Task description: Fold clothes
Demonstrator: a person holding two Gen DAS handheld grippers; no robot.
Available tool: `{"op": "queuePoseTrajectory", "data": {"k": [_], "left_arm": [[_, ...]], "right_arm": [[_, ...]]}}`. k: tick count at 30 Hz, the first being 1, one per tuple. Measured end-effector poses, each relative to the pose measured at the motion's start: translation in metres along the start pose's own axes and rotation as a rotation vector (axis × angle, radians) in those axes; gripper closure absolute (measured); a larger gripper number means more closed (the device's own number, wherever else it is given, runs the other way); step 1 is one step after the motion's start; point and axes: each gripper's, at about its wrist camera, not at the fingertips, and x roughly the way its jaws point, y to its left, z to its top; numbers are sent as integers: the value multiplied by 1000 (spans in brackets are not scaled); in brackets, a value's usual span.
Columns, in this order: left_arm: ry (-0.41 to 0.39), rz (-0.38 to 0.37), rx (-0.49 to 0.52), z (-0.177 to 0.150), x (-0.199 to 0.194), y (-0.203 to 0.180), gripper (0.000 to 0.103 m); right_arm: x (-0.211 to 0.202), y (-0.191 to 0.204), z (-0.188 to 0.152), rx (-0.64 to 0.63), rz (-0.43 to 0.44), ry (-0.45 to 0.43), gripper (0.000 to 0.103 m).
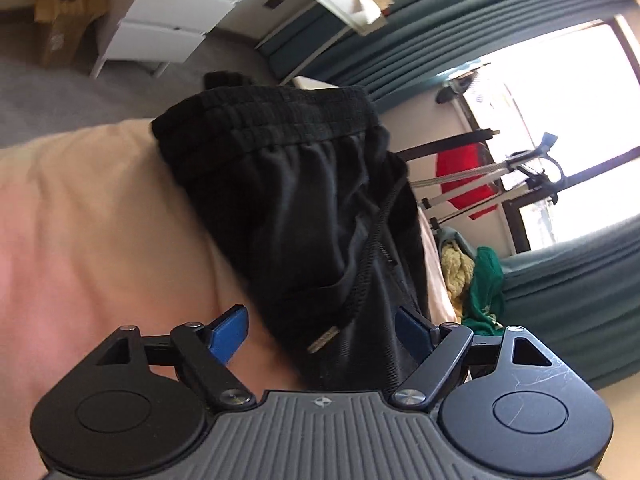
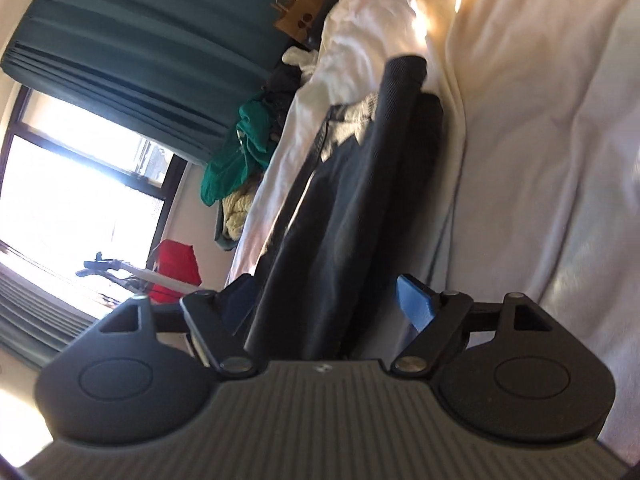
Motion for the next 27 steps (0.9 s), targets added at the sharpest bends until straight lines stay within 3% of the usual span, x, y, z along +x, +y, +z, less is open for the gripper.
{"op": "queuePoseTrajectory", "data": {"k": [5,10,13,15,17,20,22,27], "left_arm": [[-7,-54,-58,9,30,25,22],[-123,-59,121,2,60,0,24],[-163,-67,149,2,73,-2,37],[-181,-68,128,2,79,2,47],[-214,-103,52,0,78,11,64],[-255,-117,26,-7,75,15,80],[-287,-117,44,-12,69,13,85],[-288,-200,-62,-8,39,9,89]], "right_arm": [[34,-11,-9,-25,21,43,23],[71,-1,-2,-66,-5,-25,23],[84,-5,4,-16,4,-122,26],[90,-10,5,-8,-28,-184,40],[96,-16,7,-5,-51,-227,74],[106,-25,17,27,-27,-244,83],[107,-23,18,19,-31,-257,85],[85,-13,21,3,-25,-258,90]]}}
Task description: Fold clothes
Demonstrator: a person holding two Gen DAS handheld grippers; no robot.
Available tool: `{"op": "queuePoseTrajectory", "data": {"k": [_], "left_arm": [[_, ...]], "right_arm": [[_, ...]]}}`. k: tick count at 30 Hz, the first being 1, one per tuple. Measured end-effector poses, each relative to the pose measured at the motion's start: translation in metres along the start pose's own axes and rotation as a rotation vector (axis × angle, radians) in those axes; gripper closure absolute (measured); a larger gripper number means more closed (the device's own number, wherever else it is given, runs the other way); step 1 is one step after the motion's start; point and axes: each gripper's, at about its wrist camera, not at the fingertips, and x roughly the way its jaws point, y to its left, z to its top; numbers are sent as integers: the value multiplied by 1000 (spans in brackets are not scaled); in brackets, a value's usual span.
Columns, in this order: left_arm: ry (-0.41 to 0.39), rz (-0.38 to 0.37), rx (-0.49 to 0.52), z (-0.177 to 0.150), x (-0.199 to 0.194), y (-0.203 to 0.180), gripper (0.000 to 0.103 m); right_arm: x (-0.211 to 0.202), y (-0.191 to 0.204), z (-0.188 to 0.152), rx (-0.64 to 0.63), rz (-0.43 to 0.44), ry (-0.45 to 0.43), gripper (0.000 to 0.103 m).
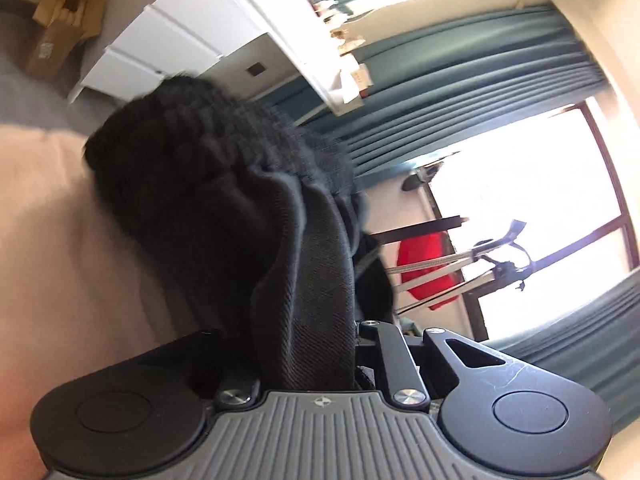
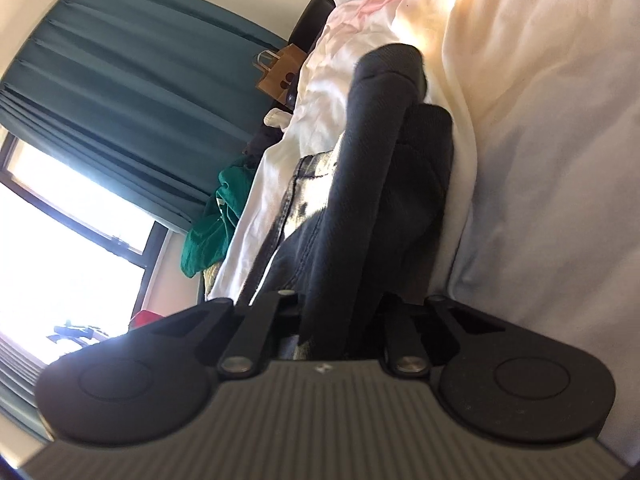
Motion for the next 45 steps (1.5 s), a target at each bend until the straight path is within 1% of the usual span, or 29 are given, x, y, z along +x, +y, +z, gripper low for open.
{"op": "queuePoseTrajectory", "data": {"k": [2,4,6,8,10,12,15,17,18,21,23,25,27,28,30,32,33,34,35,37,38,40,42,43,45], "left_arm": [[0,-36,-46,5,-18,-6,89],[-3,-63,-50,10,-39,-13,89],[-7,-78,-37,18,-61,-16,89],[7,-80,-48,30,-78,-17,89],[29,-64,-78,44,-91,-15,89],[43,-37,-94,55,-111,-5,89],[82,12,-151,69,-137,15,89],[82,61,-184,73,-160,30,88],[82,88,-186,75,-171,36,87],[100,145,-137,77,-190,43,85],[100,167,-99,79,-199,44,75],[130,172,-30,81,-203,39,73],[149,178,33,77,-208,29,62],[156,179,63,73,-212,24,53],[165,181,131,65,-225,13,47],[163,218,248,50,-240,-3,33],[161,233,327,41,-248,-11,28],[167,238,415,28,-253,-20,22],[176,238,500,15,-258,-29,22],[182,235,652,-12,-269,-47,22],[184,225,719,-24,-273,-56,20],[188,190,830,-46,-275,-71,16],[215,167,934,-71,-272,-85,16],[233,162,981,-86,-269,-91,16],[259,155,1064,-110,-258,-100,16]], "right_arm": [[-14,5,7,-32,17,14,90],[-31,8,12,-55,17,28,90],[-50,4,17,2,3,45,90],[-68,0,22,55,-13,65,90],[-86,0,25,55,-25,92,90],[-103,2,29,55,-25,117,90],[-130,0,34,82,-19,150,90],[-147,-8,35,101,-19,169,90],[-152,-13,36,118,-28,187,90],[-167,-43,36,211,-86,249,89],[-170,-58,33,258,-105,265,88],[-171,-67,32,293,-103,269,87],[-169,-67,35,281,-93,277,86],[-169,-67,36,274,-94,282,84],[-171,-69,37,287,-87,279,78],[-174,-73,38,321,-71,274,70],[-175,-73,38,325,-67,272,68],[-175,-72,39,317,-66,270,62],[-175,-72,40,310,-64,268,58],[-174,-70,41,290,-68,262,57],[-173,-70,41,278,-77,259,57],[-170,-70,42,261,-92,253,57],[-166,-72,43,228,-99,250,57],[-163,-71,45,190,-101,250,57],[-160,-68,47,76,-112,246,58]]}}
